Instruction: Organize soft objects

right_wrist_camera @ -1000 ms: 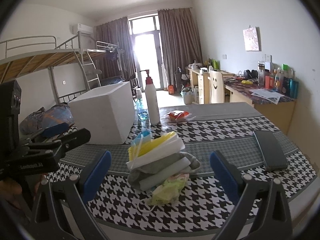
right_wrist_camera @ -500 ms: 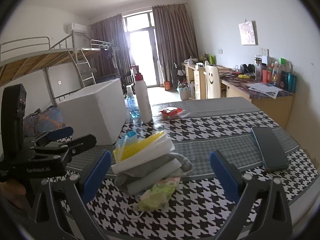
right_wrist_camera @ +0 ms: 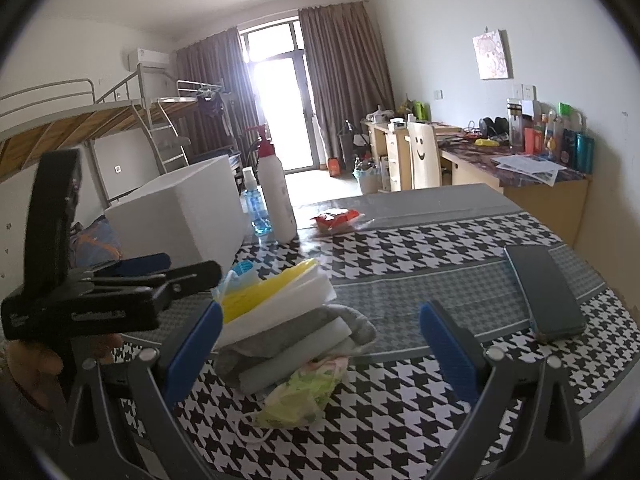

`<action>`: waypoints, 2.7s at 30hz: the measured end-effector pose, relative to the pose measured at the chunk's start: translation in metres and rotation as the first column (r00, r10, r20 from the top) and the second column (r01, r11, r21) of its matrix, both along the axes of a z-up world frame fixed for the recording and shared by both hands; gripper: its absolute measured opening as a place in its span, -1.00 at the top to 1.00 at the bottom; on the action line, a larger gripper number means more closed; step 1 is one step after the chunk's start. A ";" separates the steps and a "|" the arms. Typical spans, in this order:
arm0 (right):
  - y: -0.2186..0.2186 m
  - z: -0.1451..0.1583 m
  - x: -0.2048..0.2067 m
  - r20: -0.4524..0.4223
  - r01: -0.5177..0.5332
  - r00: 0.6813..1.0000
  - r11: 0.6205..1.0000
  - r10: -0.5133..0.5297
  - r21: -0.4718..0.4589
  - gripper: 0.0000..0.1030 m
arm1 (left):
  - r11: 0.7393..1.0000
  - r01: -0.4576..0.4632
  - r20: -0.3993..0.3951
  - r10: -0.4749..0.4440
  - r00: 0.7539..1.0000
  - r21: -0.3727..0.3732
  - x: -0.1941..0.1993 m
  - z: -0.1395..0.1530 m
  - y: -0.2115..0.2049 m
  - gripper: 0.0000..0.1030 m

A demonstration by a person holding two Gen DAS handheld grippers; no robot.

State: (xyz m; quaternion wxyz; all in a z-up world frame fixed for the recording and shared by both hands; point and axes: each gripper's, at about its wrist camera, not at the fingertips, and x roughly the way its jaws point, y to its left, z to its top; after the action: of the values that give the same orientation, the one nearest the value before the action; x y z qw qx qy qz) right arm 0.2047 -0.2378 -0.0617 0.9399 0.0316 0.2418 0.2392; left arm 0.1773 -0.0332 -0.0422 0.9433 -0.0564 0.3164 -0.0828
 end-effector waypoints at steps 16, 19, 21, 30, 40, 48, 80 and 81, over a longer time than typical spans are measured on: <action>-0.021 -0.008 0.009 -0.018 0.025 1.000 1.000 -0.024 0.019 -0.95 | 0.979 0.146 -0.170 -0.169 0.971 -0.141 0.034 -0.034 -0.021 0.27; -0.026 -0.008 0.009 -0.023 0.041 0.999 0.999 -0.040 0.025 -0.95 | 0.975 0.183 -0.163 -0.202 0.966 -0.127 0.026 -0.035 -0.031 0.37; -0.030 -0.007 0.008 -0.023 0.052 0.998 0.998 -0.052 0.027 -0.95 | 0.969 0.213 -0.163 -0.232 0.959 -0.129 0.019 -0.035 -0.037 0.44; -0.035 -0.008 -0.003 -0.020 0.074 0.997 0.997 -0.074 0.018 -0.95 | 0.966 0.219 -0.129 -0.236 0.963 -0.135 -0.005 -0.028 -0.034 0.22; -0.028 -0.008 -0.003 -0.022 0.062 0.998 0.998 -0.062 0.006 -0.95 | 0.991 0.074 -0.139 -0.090 0.986 -0.114 0.003 -0.035 0.001 0.18; -0.021 -0.011 -0.003 -0.036 0.044 0.998 0.999 -0.044 -0.001 -0.95 | 0.999 -0.043 -0.113 0.045 0.993 0.013 0.002 -0.036 0.017 -0.13; -0.023 -0.025 0.001 -0.073 0.029 0.997 0.999 -0.028 0.017 -0.95 | 0.978 0.193 -0.011 -0.193 0.981 0.078 0.002 0.007 -0.055 -0.13; -0.024 -0.026 0.001 -0.075 0.029 0.997 0.999 -0.028 0.019 -0.95 | 0.977 0.199 -0.023 -0.198 0.980 0.078 0.005 0.005 -0.058 -0.04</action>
State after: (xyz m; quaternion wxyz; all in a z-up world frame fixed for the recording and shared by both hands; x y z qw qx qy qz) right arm 0.2058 -0.2618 -0.0877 0.9332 0.0533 0.2737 0.2267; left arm 0.1818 -0.0911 -0.0376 0.9295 0.0125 0.3304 -0.1634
